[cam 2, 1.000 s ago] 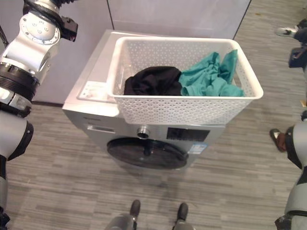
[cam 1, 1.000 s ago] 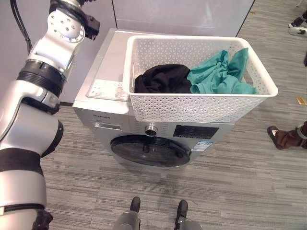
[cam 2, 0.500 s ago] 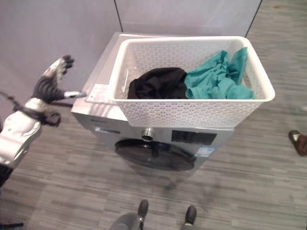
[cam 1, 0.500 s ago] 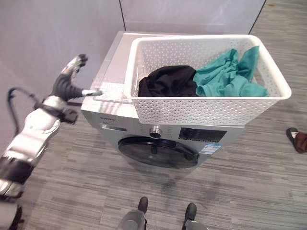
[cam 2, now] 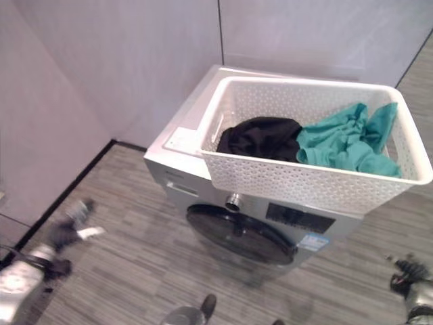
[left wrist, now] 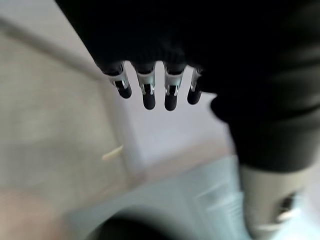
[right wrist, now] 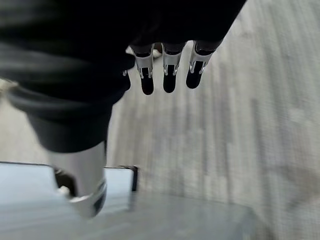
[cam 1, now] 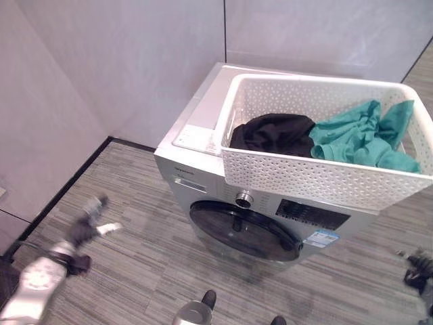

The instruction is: Grab the laundry basket,head to the washer,open it,put in the laundry and shut it.

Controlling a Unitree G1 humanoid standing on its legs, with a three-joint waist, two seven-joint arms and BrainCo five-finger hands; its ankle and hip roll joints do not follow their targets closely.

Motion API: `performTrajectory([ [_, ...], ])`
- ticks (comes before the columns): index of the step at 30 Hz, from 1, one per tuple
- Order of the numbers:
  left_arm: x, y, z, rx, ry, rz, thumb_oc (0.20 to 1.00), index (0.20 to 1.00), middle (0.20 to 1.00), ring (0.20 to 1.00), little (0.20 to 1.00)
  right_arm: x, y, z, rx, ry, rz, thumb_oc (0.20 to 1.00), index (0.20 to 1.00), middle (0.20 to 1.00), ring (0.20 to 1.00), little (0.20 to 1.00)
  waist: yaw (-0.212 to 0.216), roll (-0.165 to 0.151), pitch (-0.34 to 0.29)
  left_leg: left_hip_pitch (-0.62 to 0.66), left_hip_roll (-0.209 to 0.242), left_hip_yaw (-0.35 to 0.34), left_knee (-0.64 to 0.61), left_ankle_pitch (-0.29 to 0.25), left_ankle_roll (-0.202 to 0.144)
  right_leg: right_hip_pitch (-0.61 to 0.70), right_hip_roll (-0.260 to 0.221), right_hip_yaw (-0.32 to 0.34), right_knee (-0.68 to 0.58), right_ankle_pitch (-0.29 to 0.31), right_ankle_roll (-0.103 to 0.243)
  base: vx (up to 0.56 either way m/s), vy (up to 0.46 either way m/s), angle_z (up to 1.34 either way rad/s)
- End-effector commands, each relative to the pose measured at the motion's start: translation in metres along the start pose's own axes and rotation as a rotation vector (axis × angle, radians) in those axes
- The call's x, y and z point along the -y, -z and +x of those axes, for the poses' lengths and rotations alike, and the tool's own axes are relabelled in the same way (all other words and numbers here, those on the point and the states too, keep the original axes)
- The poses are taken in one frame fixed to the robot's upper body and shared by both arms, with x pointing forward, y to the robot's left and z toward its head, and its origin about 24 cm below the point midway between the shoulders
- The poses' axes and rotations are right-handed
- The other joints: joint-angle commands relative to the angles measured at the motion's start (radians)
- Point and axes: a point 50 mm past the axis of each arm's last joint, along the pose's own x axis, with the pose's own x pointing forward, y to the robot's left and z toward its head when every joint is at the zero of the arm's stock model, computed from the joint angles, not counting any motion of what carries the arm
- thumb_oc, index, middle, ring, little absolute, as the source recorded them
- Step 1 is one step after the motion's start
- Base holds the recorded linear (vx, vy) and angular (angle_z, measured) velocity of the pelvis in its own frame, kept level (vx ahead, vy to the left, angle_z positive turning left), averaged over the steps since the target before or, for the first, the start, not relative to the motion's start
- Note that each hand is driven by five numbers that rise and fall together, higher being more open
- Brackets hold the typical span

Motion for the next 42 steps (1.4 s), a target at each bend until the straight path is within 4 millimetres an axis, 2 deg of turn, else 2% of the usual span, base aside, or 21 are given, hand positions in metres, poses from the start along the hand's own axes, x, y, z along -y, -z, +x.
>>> performTrajectory([
  [1, -0.004, 0.006, 0.005, -0.015, -0.085, 0.103, 1.000, 1.000, 1.000, 1.000, 1.000, 0.004, -0.002, -0.001, 0.011, 0.004, -0.101, 1.000, 1.000, 1.000, 1.000, 1.000, -0.004, -0.006, -0.043, -0.044, 0.017, 0.009, -0.006, -0.007, 0.017, -0.003, -0.034, 0.033, 0.029, -0.054, 0.041, -0.02, -0.004, 0.04],
  [2, 0.003, 0.020, 0.008, -0.080, -0.077, 0.124, 1.000, 1.000, 1.000, 1.000, 1.000, -0.002, 0.009, 0.000, -0.017, -0.012, -0.095, 1.000, 1.000, 1.000, 1.000, 1.000, -0.005, -0.008, -0.041, -0.046, 0.017, 0.007, -0.007, -0.005, 0.017, -0.005, -0.033, 0.032, 0.029, -0.055, 0.040, -0.02, -0.005, 0.06],
  [3, 0.003, 0.020, 0.008, -0.079, -0.077, 0.124, 1.000, 1.000, 1.000, 1.000, 1.000, -0.002, 0.009, 0.000, -0.017, -0.011, -0.094, 1.000, 1.000, 1.000, 1.000, 1.000, -0.004, -0.007, -0.041, -0.046, 0.017, 0.007, -0.007, -0.005, 0.017, -0.005, -0.033, 0.032, 0.029, -0.055, 0.040, -0.02, 0.004, 0.12],
  [4, 0.025, 0.057, 0.004, -0.248, -0.015, 0.152, 1.000, 1.000, 1.000, 1.000, 1.000, -0.014, 0.041, -0.002, -0.084, -0.049, -0.040, 1.000, 1.000, 1.000, 1.000, 1.000, -0.016, -0.010, -0.037, -0.050, 0.017, 0.003, -0.009, -0.002, 0.017, -0.009, -0.032, 0.031, 0.030, -0.058, 0.037, -0.01, 0.005, 0.12],
  [5, 0.025, 0.057, 0.005, -0.247, -0.013, 0.153, 1.000, 1.000, 1.000, 1.000, 1.000, -0.013, 0.041, -0.003, -0.085, -0.048, -0.039, 1.000, 1.000, 1.000, 1.000, 1.000, -0.015, -0.010, -0.038, -0.050, 0.017, 0.002, -0.009, -0.002, 0.017, -0.009, -0.032, 0.030, 0.030, -0.059, 0.037, -0.02, 0.014, 0.13],
  [6, 0.040, 0.089, -0.007, -0.397, -0.024, 0.127, 1.000, 1.000, 1.000, 1.000, 1.000, -0.031, 0.070, -0.006, -0.150, -0.096, -0.047, 1.000, 1.000, 1.000, 1.000, 1.000, -0.031, -0.015, -0.038, -0.051, 0.018, 0.007, -0.011, -0.002, 0.017, -0.015, -0.029, 0.038, 0.031, -0.058, 0.035, -0.01, 0.016, 0.07],
  [8, 0.057, 0.111, -0.017, -0.505, -0.025, 0.093, 1.000, 1.000, 1.000, 1.000, 1.000, -0.033, 0.093, -0.012, -0.202, -0.103, -0.067, 1.000, 1.000, 1.000, 1.000, 1.000, -0.050, -0.024, -0.039, -0.051, 0.020, 0.015, -0.014, -0.001, 0.018, -0.019, -0.026, 0.045, 0.033, -0.058, 0.032, -0.01, 0.009, 0.02],
  [10, 0.069, 0.125, -0.025, -0.589, -0.037, 0.042, 1.000, 1.000, 1.000, 1.000, 1.000, -0.034, 0.106, -0.016, -0.235, -0.102, -0.102, 1.000, 1.000, 1.000, 1.000, 1.000, -0.061, -0.032, -0.038, -0.049, 0.022, 0.018, -0.017, 0.000, 0.018, -0.021, -0.024, 0.051, 0.032, -0.058, 0.029, -0.01, -0.002, -0.02],
  [11, 0.079, 0.136, -0.034, -0.655, -0.059, -0.006, 1.000, 1.000, 1.000, 1.000, 1.000, -0.040, 0.112, -0.018, -0.236, -0.121, -0.144, 1.000, 1.000, 1.000, 1.000, 1.000, -0.070, -0.042, -0.038, -0.049, 0.023, 0.019, -0.021, 0.001, 0.017, -0.024, -0.023, 0.054, 0.031, -0.058, 0.028, -0.02, -0.005, -0.09],
  [13, 0.079, 0.136, -0.034, -0.655, -0.060, -0.006, 1.000, 1.000, 1.000, 1.000, 1.000, -0.040, 0.112, -0.018, -0.236, -0.121, -0.145, 1.000, 1.000, 1.000, 1.000, 1.000, -0.070, -0.043, -0.039, -0.049, 0.023, 0.019, -0.021, 0.002, 0.017, -0.024, -0.023, 0.054, 0.031, -0.058, 0.028, 0.00, -0.003, -0.07],
  [14, 0.084, 0.145, -0.043, -0.712, -0.080, -0.026, 1.000, 1.000, 1.000, 1.000, 1.000, -0.043, 0.102, -0.015, -0.197, -0.116, -0.152, 1.000, 1.000, 1.000, 1.000, 1.000, -0.072, -0.050, -0.043, -0.048, 0.024, 0.019, -0.024, 0.002, 0.017, -0.024, -0.022, 0.054, 0.029, -0.058, 0.027, 0.02, -0.006, -0.04],
  [16, 0.086, 0.150, -0.048, -0.745, -0.109, -0.046, 1.000, 1.000, 1.000, 1.000, 1.000, -0.053, 0.093, -0.012, -0.158, -0.141, -0.141, 1.000, 1.000, 1.000, 1.000, 1.000, -0.072, -0.058, -0.049, -0.045, 0.026, 0.021, -0.029, 0.001, 0.017, -0.023, -0.022, 0.054, 0.028, -0.058, 0.027, 0.02, -0.005, -0.08],
  [17, 0.085, 0.153, -0.052, -0.763, -0.137, -0.039, 1.000, 1.000, 1.000, 1.000, 1.000, -0.053, 0.064, -0.006, -0.052, -0.131, -0.080, 1.000, 1.000, 1.000, 1.000, 1.000, -0.074, -0.069, -0.057, -0.039, 0.027, 0.025, -0.032, -0.003, 0.018, -0.024, -0.021, 0.062, 0.031, -0.059, 0.028, 0.01, 0.000, -0.13],
  [20, 0.089, 0.152, -0.051, -0.760, -0.127, -0.042, 1.000, 1.000, 1.000, 1.000, 1.000, -0.055, 0.052, -0.004, -0.021, -0.115, -0.066, 1.000, 1.000, 1.000, 1.000, 1.000, -0.077, -0.073, -0.060, -0.033, 0.029, 0.031, -0.033, -0.006, 0.019, -0.025, -0.019, 0.069, 0.034, -0.061, 0.027, 0.01, -0.001, -0.10],
  [29, 0.110, 0.146, -0.045, -0.726, -0.059, -0.007, 1.000, 1.000, 1.000, 1.000, 1.000, -0.037, 0.065, -0.006, -0.063, -0.037, -0.017, 1.000, 1.000, 1.000, 1.000, 1.000, -0.123, -0.078, -0.068, -0.011, 0.032, 0.060, -0.036, -0.020, 0.027, -0.033, -0.015, 0.103, 0.046, -0.063, 0.029, -0.01, 0.006, -0.07],
  [35, 0.119, 0.143, -0.043, -0.712, -0.031, 0.002, 1.000, 1.000, 1.000, 1.000, 1.000, -0.050, 0.077, -0.009, -0.083, -0.082, -0.042, 1.000, 1.000, 1.000, 1.000, 1.000, -0.140, -0.077, -0.068, -0.003, 0.036, 0.072, -0.037, -0.022, 0.028, -0.034, -0.012, 0.115, 0.047, -0.065, 0.026, -0.02, -0.002, -0.14],
  [39, 0.122, 0.144, -0.045, -0.717, -0.019, 0.003, 1.000, 1.000, 1.000, 1.000, 1.000, -0.069, 0.086, -0.012, -0.091, -0.141, -0.062, 1.000, 1.000, 1.000, 1.000, 1.000, -0.151, -0.072, -0.071, 0.004, 0.039, 0.079, -0.042, -0.020, 0.029, -0.036, -0.010, 0.122, 0.044, -0.062, 0.025, 0.00, -0.002, -0.07],
  [42, 0.123, 0.144, -0.046, -0.720, -0.020, 0.000, 1.000, 1.000, 1.000, 1.000, 1.000, -0.071, 0.086, -0.012, -0.088, -0.146, -0.065, 1.000, 1.000, 1.000, 1.000, 1.000, -0.152, -0.070, -0.072, 0.006, 0.040, 0.082, -0.045, -0.019, 0.029, -0.035, -0.009, 0.123, 0.043, -0.062, 0.025, 0.00, 0.000, 0.00],
])
